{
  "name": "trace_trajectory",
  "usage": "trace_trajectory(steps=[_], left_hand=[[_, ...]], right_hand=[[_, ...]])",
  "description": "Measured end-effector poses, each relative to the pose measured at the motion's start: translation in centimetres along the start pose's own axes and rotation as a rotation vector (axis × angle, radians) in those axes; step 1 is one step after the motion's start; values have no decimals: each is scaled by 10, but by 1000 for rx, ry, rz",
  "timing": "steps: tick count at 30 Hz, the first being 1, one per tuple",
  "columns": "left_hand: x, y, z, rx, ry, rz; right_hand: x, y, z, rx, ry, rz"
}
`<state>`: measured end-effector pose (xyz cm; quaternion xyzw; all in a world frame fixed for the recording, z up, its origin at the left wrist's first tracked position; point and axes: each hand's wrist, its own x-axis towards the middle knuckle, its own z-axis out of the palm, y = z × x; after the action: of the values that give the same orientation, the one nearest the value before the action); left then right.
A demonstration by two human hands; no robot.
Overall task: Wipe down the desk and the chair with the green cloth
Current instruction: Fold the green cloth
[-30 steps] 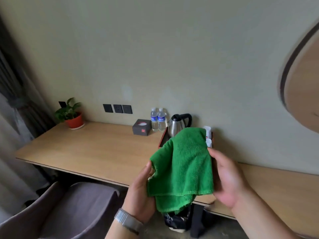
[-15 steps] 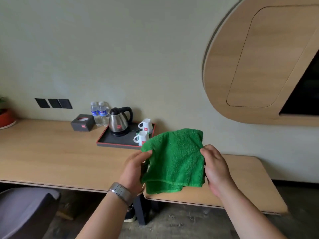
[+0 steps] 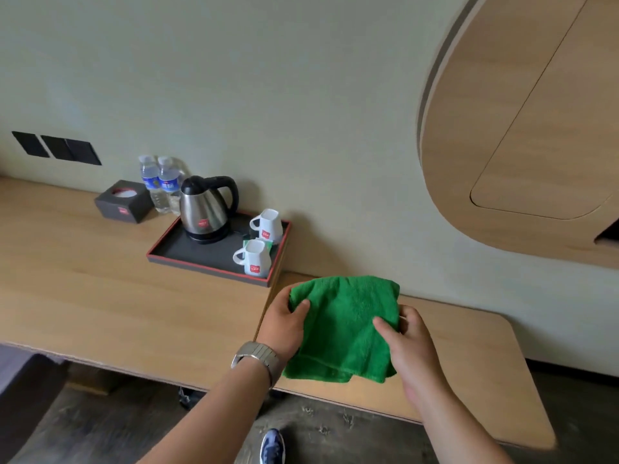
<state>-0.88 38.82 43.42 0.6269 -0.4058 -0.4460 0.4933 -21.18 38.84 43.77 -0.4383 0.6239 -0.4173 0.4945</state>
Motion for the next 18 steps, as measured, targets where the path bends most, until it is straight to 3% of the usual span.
trace_trajectory(steps=[7,18], left_hand=[[158,-43,31,310,54,30],[326,-223,102,472,94,-195]], right_hand=[[150,33,49,-51,112,82],[341,211,103,-119,99,235]])
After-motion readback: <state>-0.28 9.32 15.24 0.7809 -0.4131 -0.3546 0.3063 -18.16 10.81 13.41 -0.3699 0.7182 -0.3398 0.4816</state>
